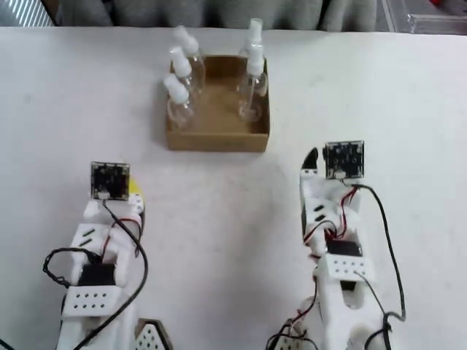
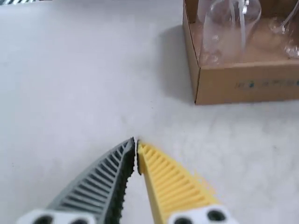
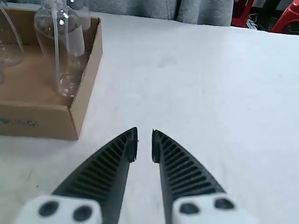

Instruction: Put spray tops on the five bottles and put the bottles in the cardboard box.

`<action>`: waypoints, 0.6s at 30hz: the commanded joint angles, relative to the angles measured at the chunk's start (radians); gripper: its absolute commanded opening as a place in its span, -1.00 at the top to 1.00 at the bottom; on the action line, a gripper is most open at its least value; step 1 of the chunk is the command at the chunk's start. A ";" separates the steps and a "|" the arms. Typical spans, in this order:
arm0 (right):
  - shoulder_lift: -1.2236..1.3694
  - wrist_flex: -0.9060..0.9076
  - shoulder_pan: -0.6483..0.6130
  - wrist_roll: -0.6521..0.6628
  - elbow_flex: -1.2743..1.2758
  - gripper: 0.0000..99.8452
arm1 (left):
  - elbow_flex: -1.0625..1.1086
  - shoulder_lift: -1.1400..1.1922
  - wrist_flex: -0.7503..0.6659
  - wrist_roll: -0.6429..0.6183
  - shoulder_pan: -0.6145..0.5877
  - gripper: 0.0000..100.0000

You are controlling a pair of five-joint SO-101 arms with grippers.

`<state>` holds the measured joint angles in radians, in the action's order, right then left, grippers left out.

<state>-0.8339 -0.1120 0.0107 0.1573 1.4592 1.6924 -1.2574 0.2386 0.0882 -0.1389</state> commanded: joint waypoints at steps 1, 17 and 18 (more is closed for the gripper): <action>-0.114 0.090 0.002 0.012 0.025 0.97 | 0.000 -0.004 0.009 0.048 0.044 0.95; -0.638 0.937 -0.102 0.012 0.037 0.97 | 0.002 -0.005 0.241 0.055 0.053 0.95; -0.665 0.964 -0.113 0.012 0.049 0.97 | 0.002 -0.005 0.267 0.055 0.053 0.95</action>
<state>-1.4262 0.7610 -0.0690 0.1573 1.5052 1.6970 -1.2589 0.4273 0.1358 -0.0913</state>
